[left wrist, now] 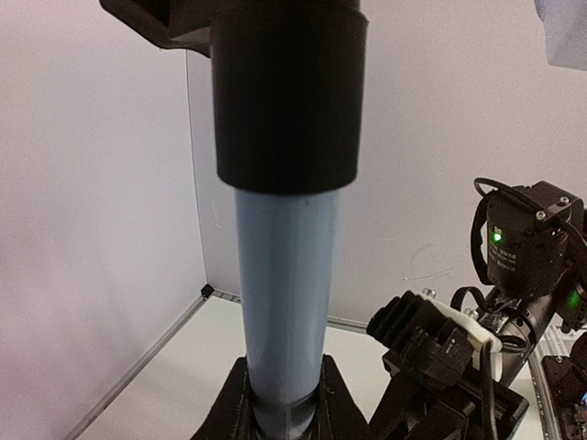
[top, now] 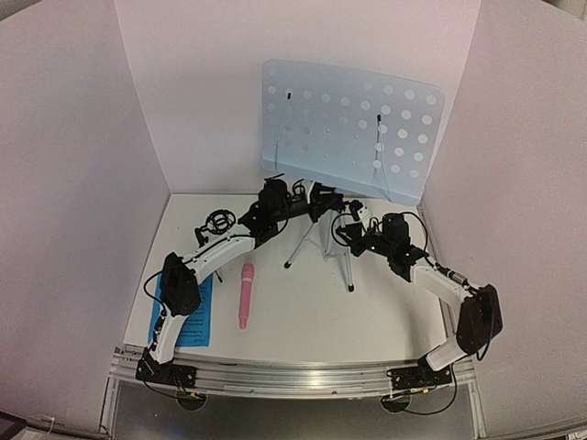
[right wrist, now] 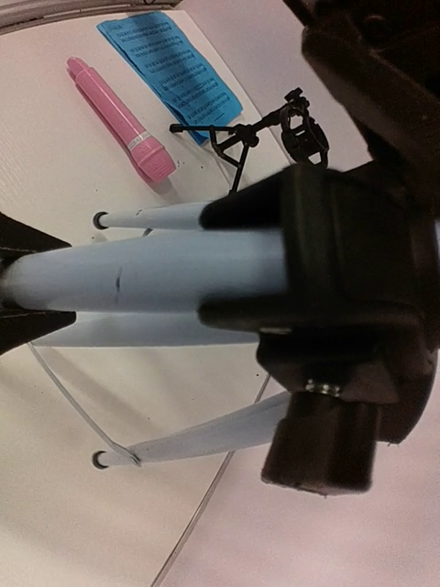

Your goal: Pack up the instrument practice props

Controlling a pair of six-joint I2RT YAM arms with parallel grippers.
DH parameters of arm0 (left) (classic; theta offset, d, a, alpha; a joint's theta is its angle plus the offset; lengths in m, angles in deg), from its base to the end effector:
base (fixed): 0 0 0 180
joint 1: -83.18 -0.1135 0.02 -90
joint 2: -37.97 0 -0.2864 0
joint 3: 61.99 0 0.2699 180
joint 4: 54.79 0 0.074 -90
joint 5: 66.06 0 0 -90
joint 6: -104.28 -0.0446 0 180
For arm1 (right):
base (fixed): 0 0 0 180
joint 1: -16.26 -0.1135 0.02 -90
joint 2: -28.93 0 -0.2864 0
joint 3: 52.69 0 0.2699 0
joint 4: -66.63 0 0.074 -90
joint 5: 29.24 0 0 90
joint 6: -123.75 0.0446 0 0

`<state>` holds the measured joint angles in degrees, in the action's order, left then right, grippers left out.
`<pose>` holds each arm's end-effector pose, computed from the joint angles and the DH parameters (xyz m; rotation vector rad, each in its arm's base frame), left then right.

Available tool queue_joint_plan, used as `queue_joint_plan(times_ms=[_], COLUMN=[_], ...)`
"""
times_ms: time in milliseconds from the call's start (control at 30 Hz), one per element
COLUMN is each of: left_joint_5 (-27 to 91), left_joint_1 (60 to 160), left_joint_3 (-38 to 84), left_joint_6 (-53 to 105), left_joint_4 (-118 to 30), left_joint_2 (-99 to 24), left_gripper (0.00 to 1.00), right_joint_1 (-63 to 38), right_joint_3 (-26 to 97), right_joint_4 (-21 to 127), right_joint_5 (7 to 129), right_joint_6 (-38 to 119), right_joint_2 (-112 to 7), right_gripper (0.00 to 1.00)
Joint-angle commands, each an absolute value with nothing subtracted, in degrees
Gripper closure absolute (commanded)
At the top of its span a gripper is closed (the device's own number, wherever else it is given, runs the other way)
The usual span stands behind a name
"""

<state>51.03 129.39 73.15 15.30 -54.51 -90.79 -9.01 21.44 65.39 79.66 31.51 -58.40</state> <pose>0.3871 -0.4332 0.3789 0.9518 1.2359 -1.0041 0.3392 0.1761 0.3090 -0.6655 1.7241 0.5825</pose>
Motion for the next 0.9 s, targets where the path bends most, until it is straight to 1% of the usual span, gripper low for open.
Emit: queue_joint_plan(times_ms=[0, 100, 267, 333, 367, 467, 567, 700, 867], left_joint_5=[55.78, 55.81, 55.88, 56.17, 56.23, 56.51, 56.50, 54.79, 51.29], left_joint_1=[130.81, 130.90, 131.22, 131.39, 131.48, 131.68, 131.86, 132.01, 132.02], left_joint_3=[69.91, 70.09, 72.33, 72.27, 72.12, 73.65, 77.03, 79.25, 77.14], left_joint_6=[13.76, 11.84, 9.61, 9.83, 9.88, 9.80, 10.43, 12.99, 14.76], left_joint_4=[-60.21, -60.81, -60.77, -61.27, -62.13, -63.44, -64.46, -67.44, -71.15], left_joint_2=[-86.40, -86.61, -87.61, -87.71, -87.66, -87.85, -88.51, -89.19, -87.69], left_gripper=[1.00, 1.00, 1.00, 0.98, 0.92, 0.78, 0.68, 0.62, 0.61], right_joint_1=[-8.42, -8.63, -8.62, -8.76, -8.86, -8.97, -8.97, -9.11, -9.11], right_joint_3=[21.68, 18.81, 17.80, 18.07, 18.17, 18.00, 17.99, 18.07, 17.27], right_joint_4=[84.15, 85.69, 87.09, 87.74, 87.83, 88.08, 88.13, 88.14, 88.52], right_joint_5=[77.21, 76.31, 77.26, 77.95, 77.92, 77.76, 78.09, 78.90, 78.28], right_joint_6=[37.81, 37.28, 35.27, 35.04, 34.83, 34.41, 34.23, 34.49, 35.34], right_joint_2=[-54.57, -54.36, -54.73, -55.46, -55.74, -55.85, -55.91, -56.51, -57.01], right_gripper=[1.00, 1.00, 1.00, 1.00, 1.00, 1.00, 1.00, 1.00, 1.00])
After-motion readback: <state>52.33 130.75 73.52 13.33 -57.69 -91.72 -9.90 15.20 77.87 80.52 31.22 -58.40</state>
